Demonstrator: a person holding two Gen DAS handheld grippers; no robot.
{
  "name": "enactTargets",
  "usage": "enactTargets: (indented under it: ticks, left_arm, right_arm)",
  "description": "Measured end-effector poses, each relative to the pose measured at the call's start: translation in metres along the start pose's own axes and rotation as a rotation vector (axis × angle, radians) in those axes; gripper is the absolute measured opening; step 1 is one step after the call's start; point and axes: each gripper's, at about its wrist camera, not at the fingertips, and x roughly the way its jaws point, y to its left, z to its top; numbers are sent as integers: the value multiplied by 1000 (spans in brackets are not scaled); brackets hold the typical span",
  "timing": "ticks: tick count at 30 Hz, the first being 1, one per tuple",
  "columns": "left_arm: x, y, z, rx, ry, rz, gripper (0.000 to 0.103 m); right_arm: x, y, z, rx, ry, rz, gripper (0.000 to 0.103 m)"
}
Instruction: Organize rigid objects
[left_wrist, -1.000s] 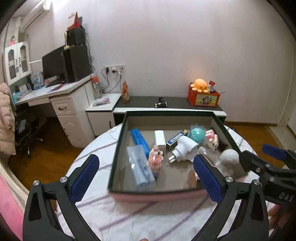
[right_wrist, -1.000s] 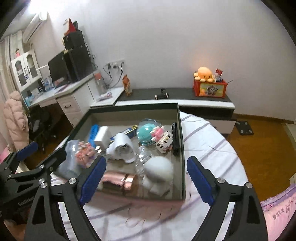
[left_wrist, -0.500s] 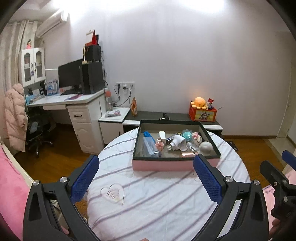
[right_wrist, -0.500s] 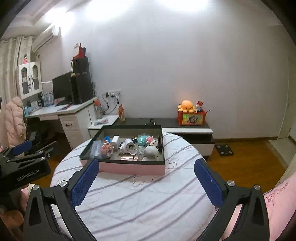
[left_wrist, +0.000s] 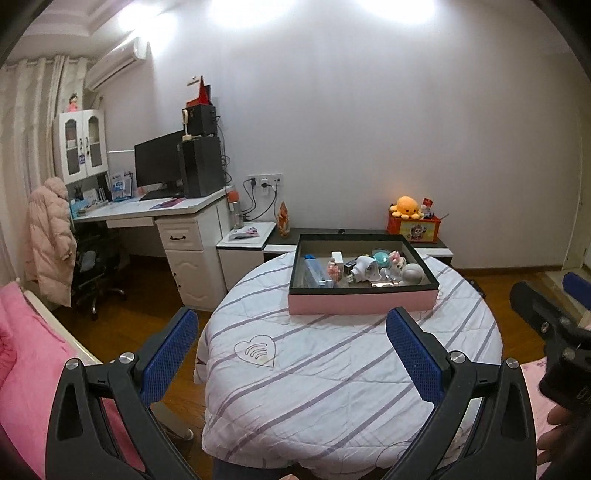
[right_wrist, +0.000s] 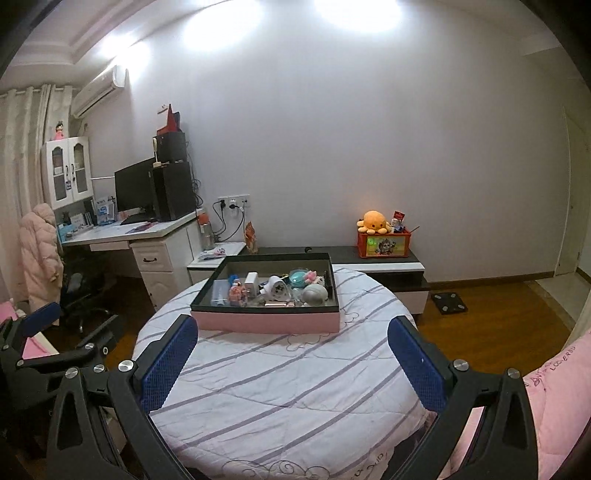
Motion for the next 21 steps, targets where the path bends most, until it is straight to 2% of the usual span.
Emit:
enactTargets:
  ticks: [21]
  left_arm:
    - [-11,4,-3,-32,9,-21,103]
  right_arm:
    - [-7,4,-5,-15,-8,-26,103]
